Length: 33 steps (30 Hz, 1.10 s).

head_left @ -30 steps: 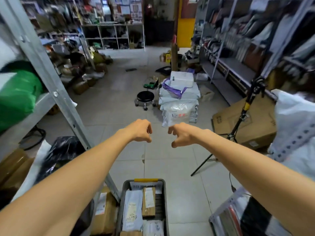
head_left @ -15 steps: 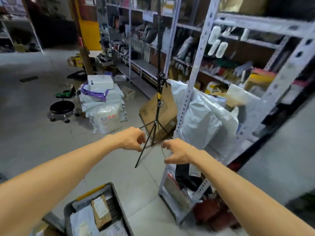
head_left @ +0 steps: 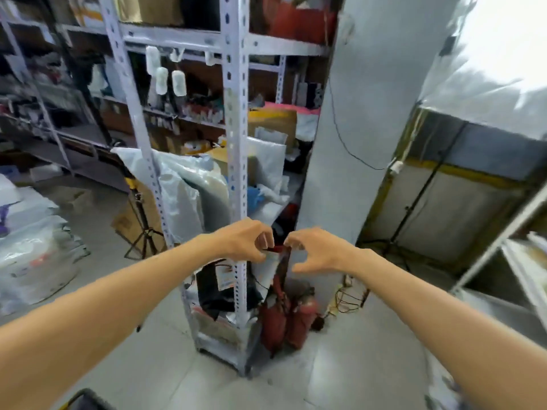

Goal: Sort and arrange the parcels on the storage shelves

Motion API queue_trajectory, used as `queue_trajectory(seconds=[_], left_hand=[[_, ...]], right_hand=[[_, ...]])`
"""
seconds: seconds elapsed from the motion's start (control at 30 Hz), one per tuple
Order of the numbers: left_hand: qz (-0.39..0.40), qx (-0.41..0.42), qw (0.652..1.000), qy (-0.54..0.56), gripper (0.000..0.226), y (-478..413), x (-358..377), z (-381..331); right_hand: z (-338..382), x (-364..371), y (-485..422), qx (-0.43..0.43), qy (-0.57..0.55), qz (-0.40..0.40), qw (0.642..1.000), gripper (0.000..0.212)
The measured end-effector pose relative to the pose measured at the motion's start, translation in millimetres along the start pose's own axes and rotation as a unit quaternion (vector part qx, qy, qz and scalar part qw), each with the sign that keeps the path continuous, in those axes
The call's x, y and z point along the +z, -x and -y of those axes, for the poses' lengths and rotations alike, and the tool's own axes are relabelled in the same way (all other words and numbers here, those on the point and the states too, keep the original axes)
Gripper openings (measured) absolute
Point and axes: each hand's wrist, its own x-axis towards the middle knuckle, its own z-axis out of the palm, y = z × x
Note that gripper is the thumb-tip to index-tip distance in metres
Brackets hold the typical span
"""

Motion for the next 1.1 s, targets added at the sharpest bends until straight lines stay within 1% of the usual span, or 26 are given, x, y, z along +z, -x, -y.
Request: queue_trajectory(seconds=[0.07,0.17,0.3,0.37,0.47,0.6,0.7,0.83,0.9,0.97,1.1], left_hand=[[0.006,0.035,0.999,0.002,0.030,-30.8,2.5,-37.0],[0.013,0.094,0.995,-0.006,0.031,-75.2,12.7,-95.4],[0.028,0.173,0.984,0.016,0.030,-128.8,25.5,-177.9],[0.040,0.216,0.975,0.021,0.029,-152.8,30.0,-219.2],[0.055,0.288,0.956,-0.011,0.031,-190.4,33.5,-278.8],[0.040,0.366,0.929,-0.040,0.027,-238.2,30.0,-350.3],[0.033,0.425,0.904,-0.029,0.024,-271.3,22.3,-399.1],[0.058,0.526,0.846,-0.059,0.026,-299.9,12.3,-461.8],[0.055,0.567,0.819,-0.070,0.026,-308.6,9.0,-488.5],[0.058,0.599,0.797,-0.059,0.028,-314.5,5.6,-515.4],[0.067,0.657,0.751,-0.021,0.026,-307.3,-4.1,-570.3]], right_hand=[[-29.3,-14.7,32.8,0.043,0.002,-0.007,0.999,0.056],[-73.5,-34.3,86.2,0.115,0.003,-0.033,0.993,0.060],[-120.4,-65.4,160.7,0.211,0.005,-0.096,0.973,0.051],[-136.1,-80.4,194.7,0.253,0.011,-0.105,0.962,0.050],[-159.9,-100.4,238.7,0.325,0.023,-0.120,0.938,0.052],[-184.2,-130.6,287.1,0.422,0.027,-0.157,0.893,0.057],[-189.7,-155.8,315.5,0.489,0.029,-0.188,0.851,0.056],[-187.8,-188.9,345.8,0.575,0.049,-0.200,0.792,0.059],[-183.8,-204.1,357.7,0.612,0.054,-0.213,0.760,0.059],[-179.7,-215.7,368.4,0.641,0.061,-0.226,0.731,0.059],[-167.2,-231.9,387.4,0.687,0.076,-0.231,0.685,0.060]])
